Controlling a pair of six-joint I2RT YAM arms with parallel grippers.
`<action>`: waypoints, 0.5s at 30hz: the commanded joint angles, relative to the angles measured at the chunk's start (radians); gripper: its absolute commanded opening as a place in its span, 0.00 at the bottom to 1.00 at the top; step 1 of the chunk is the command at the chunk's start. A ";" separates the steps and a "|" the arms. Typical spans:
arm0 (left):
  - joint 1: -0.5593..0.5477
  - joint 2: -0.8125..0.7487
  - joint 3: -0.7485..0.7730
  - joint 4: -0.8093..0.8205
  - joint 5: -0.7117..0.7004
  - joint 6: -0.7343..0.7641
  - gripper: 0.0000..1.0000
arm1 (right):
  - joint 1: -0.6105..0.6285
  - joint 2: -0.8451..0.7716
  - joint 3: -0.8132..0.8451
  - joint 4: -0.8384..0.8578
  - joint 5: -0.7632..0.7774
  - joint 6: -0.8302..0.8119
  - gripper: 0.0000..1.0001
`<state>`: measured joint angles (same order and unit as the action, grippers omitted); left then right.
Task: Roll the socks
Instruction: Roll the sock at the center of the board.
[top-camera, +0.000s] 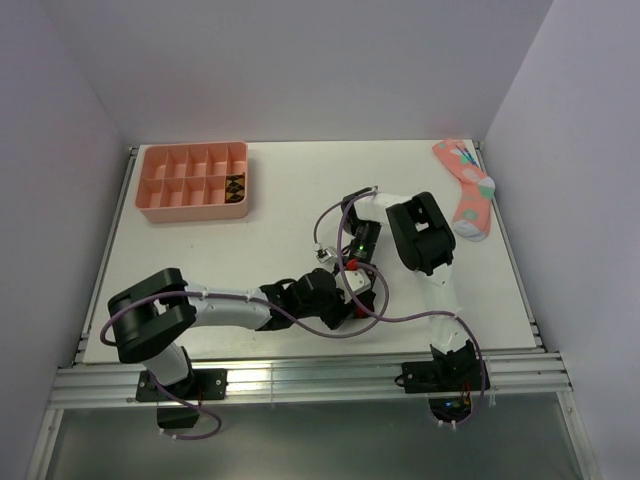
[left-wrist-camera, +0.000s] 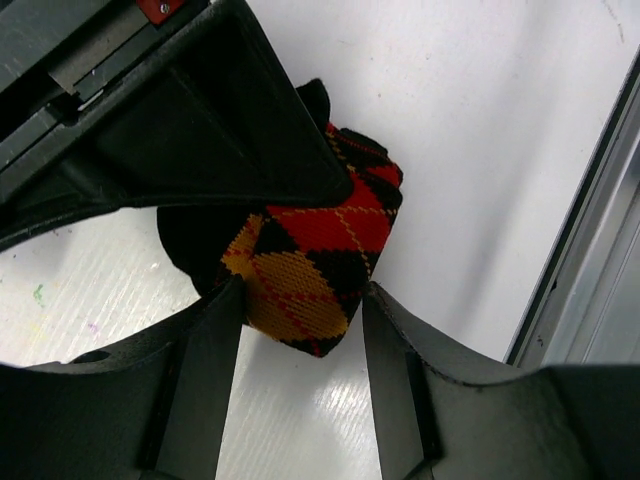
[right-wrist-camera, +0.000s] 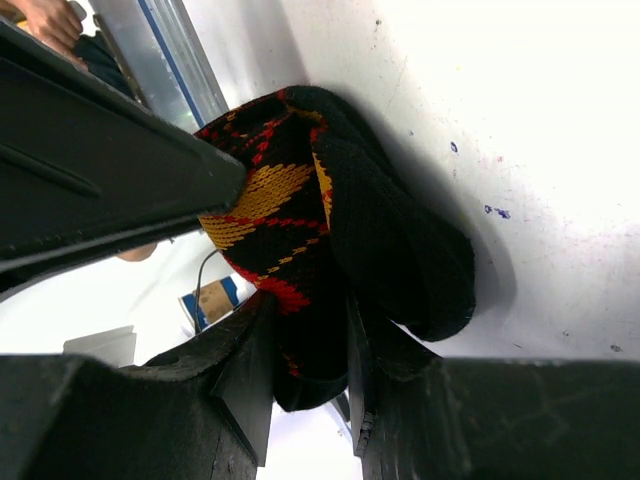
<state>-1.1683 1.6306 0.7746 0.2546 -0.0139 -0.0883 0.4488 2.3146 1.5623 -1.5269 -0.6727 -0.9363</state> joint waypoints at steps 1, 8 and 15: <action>0.009 0.014 0.020 0.109 0.083 0.024 0.55 | 0.005 0.048 0.025 0.086 0.119 -0.045 0.32; 0.041 0.048 0.015 0.144 0.166 0.012 0.56 | 0.007 0.052 0.025 0.086 0.117 -0.042 0.32; 0.056 0.100 0.014 0.179 0.195 -0.030 0.55 | 0.010 0.062 0.030 0.086 0.111 -0.041 0.32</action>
<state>-1.1160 1.6985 0.7742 0.3729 0.1211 -0.0933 0.4496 2.3280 1.5707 -1.5368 -0.6712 -0.9360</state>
